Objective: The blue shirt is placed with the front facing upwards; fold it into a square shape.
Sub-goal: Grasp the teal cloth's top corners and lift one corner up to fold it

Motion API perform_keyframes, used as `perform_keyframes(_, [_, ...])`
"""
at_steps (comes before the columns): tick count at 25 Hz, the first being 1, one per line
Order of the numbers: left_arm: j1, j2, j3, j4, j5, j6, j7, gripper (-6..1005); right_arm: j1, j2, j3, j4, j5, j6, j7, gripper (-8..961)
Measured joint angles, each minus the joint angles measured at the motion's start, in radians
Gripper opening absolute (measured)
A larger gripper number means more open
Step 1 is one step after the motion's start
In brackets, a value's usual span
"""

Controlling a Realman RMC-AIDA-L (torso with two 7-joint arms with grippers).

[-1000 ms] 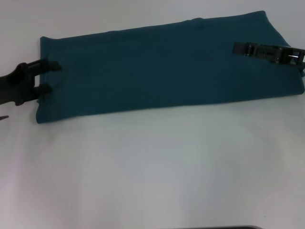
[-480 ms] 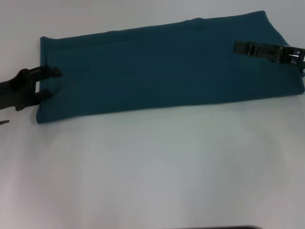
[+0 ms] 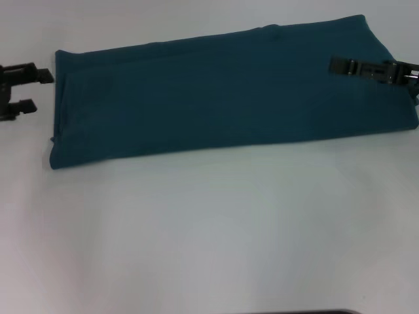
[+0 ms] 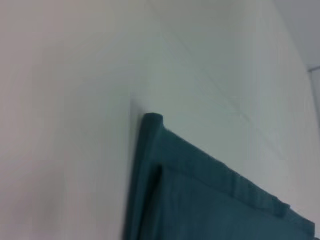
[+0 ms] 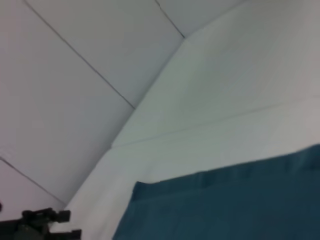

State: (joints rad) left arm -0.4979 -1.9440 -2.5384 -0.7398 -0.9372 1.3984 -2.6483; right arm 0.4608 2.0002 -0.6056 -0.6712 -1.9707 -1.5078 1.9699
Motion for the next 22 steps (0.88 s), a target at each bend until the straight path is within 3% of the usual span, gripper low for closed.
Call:
perform_keyframes(3, [-0.027, 0.012, 0.014, -0.023, 0.015, 0.016, -0.016, 823, 0.012, -0.024, 0.000, -0.011, -0.041, 0.003, 0.098, 864])
perform_keyframes(7, [-0.083, 0.021, 0.058, -0.042, 0.085, 0.027, -0.031, 823, 0.040, -0.078, 0.000, -0.013, -0.086, -0.013, 0.236, 863])
perform_keyframes(10, [-0.119, 0.013, 0.072, -0.039, 0.146, 0.003, -0.032, 824, 0.058, -0.102, 0.000, -0.014, -0.113, -0.026, 0.276, 862])
perform_keyframes(14, [-0.138, -0.016, 0.073, -0.048, 0.212, -0.034, -0.038, 824, 0.062, -0.096, -0.003, -0.011, -0.118, -0.028, 0.273, 861])
perform_keyframes(18, [-0.151, -0.017, 0.073, -0.051, 0.255, -0.027, -0.035, 823, 0.059, -0.085, -0.018, 0.007, -0.119, -0.019, 0.244, 860])
perform_keyframes(22, [-0.146, -0.022, 0.073, -0.064, 0.264, -0.042, -0.011, 822, 0.047, -0.057, -0.017, 0.009, -0.120, -0.009, 0.185, 859])
